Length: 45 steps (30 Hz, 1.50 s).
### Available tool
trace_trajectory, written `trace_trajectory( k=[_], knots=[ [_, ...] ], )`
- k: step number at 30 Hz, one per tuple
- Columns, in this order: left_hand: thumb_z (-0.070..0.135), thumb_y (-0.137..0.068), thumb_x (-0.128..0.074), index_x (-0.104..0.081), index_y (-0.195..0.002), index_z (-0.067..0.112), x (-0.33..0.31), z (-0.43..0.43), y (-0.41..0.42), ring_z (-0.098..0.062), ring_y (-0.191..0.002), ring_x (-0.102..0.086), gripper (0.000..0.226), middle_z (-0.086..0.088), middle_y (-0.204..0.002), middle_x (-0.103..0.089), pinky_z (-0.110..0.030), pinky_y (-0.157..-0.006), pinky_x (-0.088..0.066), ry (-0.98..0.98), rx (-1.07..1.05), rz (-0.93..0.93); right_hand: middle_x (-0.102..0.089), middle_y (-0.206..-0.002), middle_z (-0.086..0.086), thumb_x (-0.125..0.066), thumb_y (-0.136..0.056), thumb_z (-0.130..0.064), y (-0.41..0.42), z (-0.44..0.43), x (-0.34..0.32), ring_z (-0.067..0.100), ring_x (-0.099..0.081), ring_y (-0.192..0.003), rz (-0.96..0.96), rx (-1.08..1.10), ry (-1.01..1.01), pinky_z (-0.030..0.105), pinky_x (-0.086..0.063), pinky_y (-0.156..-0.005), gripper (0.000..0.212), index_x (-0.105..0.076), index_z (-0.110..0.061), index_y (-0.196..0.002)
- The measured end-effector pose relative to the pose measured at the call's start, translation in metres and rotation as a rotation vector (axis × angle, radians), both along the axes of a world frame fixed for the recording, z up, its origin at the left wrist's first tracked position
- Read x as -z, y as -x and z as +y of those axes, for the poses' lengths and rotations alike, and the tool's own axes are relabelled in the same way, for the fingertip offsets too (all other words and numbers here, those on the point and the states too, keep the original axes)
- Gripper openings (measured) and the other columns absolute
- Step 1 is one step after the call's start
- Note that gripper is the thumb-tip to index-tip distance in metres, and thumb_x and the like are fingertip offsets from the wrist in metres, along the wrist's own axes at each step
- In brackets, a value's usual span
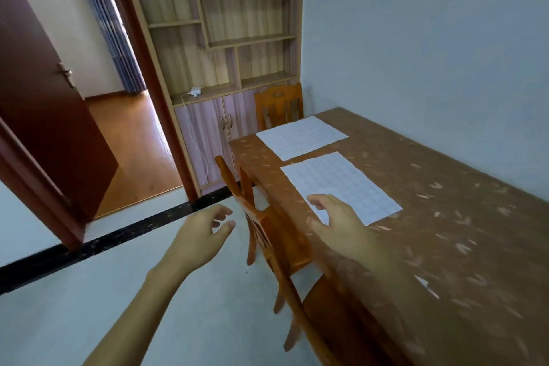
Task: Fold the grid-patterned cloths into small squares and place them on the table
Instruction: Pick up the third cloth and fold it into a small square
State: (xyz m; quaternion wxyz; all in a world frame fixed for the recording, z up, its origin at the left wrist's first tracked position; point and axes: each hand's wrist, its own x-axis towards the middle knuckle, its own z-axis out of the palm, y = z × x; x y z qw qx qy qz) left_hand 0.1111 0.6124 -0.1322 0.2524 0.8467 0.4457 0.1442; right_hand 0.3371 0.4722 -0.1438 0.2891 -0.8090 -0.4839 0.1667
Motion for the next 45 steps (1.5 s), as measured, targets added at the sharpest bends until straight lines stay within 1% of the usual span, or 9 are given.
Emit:
trace_trajectory(
  k=[7, 10, 16, 24, 26, 32, 34, 41, 45],
  knots=[
    [0.03, -0.099, -0.059, -0.064, -0.123, 0.022, -0.012, 0.099, 0.014, -0.012, -0.103, -0.062, 0.026, 0.003, -0.118, -0.067, -0.025, -0.088, -0.048, 0.017, 0.127, -0.105, -0.05, -0.147, -0.007, -0.057, -0.099, -0.029, 0.026, 0.07, -0.026, 0.012, -0.049, -0.132, -0.005, 0.098, -0.016, 0.024, -0.041, -0.102, 0.045, -0.046, -0.028, -0.144],
    [0.029, -0.099, -0.059, -0.061, -0.11, 0.032, -0.004, 0.13, 0.012, -0.01, -0.099, -0.062, 0.012, 0.009, -0.11, -0.065, -0.023, -0.085, -0.048, 0.035, 0.182, -0.121, -0.052, -0.144, -0.006, -0.057, -0.1, -0.026, 0.028, 0.096, -0.025, 0.01, -0.05, -0.13, -0.01, 0.127, -0.019, 0.018, -0.036, -0.094, 0.043, -0.049, -0.026, -0.142],
    [0.02, -0.099, -0.06, -0.057, -0.101, 0.032, 0.015, 0.195, -0.012, 0.008, -0.084, -0.054, 0.013, 0.024, -0.09, -0.056, -0.004, -0.073, -0.04, 0.028, 0.26, -0.089, -0.052, -0.146, -0.008, -0.056, -0.1, -0.04, 0.017, 0.161, -0.003, 0.013, -0.05, -0.133, 0.024, 0.176, 0.03, 0.024, -0.039, -0.105, 0.045, -0.048, -0.03, -0.143],
    [0.027, -0.099, -0.06, -0.065, -0.12, 0.024, 0.024, 0.303, -0.074, -0.009, -0.104, -0.063, 0.022, 0.012, -0.109, -0.064, -0.025, -0.091, -0.053, 0.049, 0.283, 0.005, -0.051, -0.147, -0.003, -0.051, -0.103, -0.035, -0.042, 0.264, 0.024, 0.016, -0.05, -0.134, 0.119, 0.197, 0.04, 0.02, -0.035, -0.106, 0.044, -0.045, -0.023, -0.145],
    [0.025, -0.1, -0.059, -0.065, -0.119, 0.023, 0.018, 0.324, -0.099, -0.004, -0.099, -0.062, 0.02, 0.014, -0.106, -0.062, -0.015, -0.083, -0.049, 0.043, 0.308, 0.011, -0.051, -0.147, 0.002, -0.05, -0.104, -0.027, -0.061, 0.284, 0.025, 0.016, -0.05, -0.134, 0.141, 0.183, 0.063, 0.015, -0.034, -0.104, 0.041, -0.046, -0.018, -0.144],
    [0.025, -0.101, -0.057, -0.064, -0.123, 0.023, 0.027, 0.358, -0.183, -0.007, -0.105, -0.063, 0.023, 0.012, -0.112, -0.064, -0.013, -0.083, -0.044, 0.059, 0.445, 0.041, -0.048, -0.146, -0.013, -0.057, -0.095, -0.051, -0.105, 0.3, 0.031, 0.013, -0.05, -0.132, 0.273, 0.329, 0.001, 0.034, -0.04, -0.112, 0.05, -0.048, -0.034, -0.14],
    [0.028, -0.101, -0.056, -0.062, -0.126, 0.023, 0.038, 0.361, -0.21, -0.007, -0.106, -0.061, 0.025, 0.011, -0.116, -0.063, -0.011, -0.081, -0.042, 0.069, 0.504, 0.08, -0.05, -0.146, -0.01, -0.061, -0.091, -0.049, -0.124, 0.295, 0.039, 0.013, -0.05, -0.131, 0.261, 0.318, 0.019, 0.04, -0.042, -0.113, 0.053, -0.048, -0.034, -0.14],
    [0.032, -0.099, -0.058, -0.062, -0.126, 0.022, 0.086, 0.371, -0.305, -0.011, -0.109, -0.062, 0.029, 0.006, -0.12, -0.066, -0.032, -0.096, -0.054, 0.188, 0.65, 0.187, -0.055, -0.142, -0.001, -0.06, -0.099, -0.024, -0.187, 0.285, 0.079, 0.013, -0.054, -0.127, 0.23, 0.467, 0.078, 0.021, -0.04, -0.103, 0.047, -0.048, -0.018, -0.144],
    [0.032, -0.098, -0.06, -0.063, -0.126, 0.021, 0.12, 0.381, -0.349, -0.012, -0.113, -0.063, 0.03, 0.003, -0.121, -0.067, -0.032, -0.098, -0.054, 0.23, 0.691, 0.239, -0.056, -0.141, 0.0, -0.06, -0.098, -0.023, -0.209, 0.294, 0.108, 0.013, -0.055, -0.125, 0.274, 0.545, 0.102, 0.019, -0.038, -0.1, 0.047, -0.049, -0.017, -0.143]
  ],
)
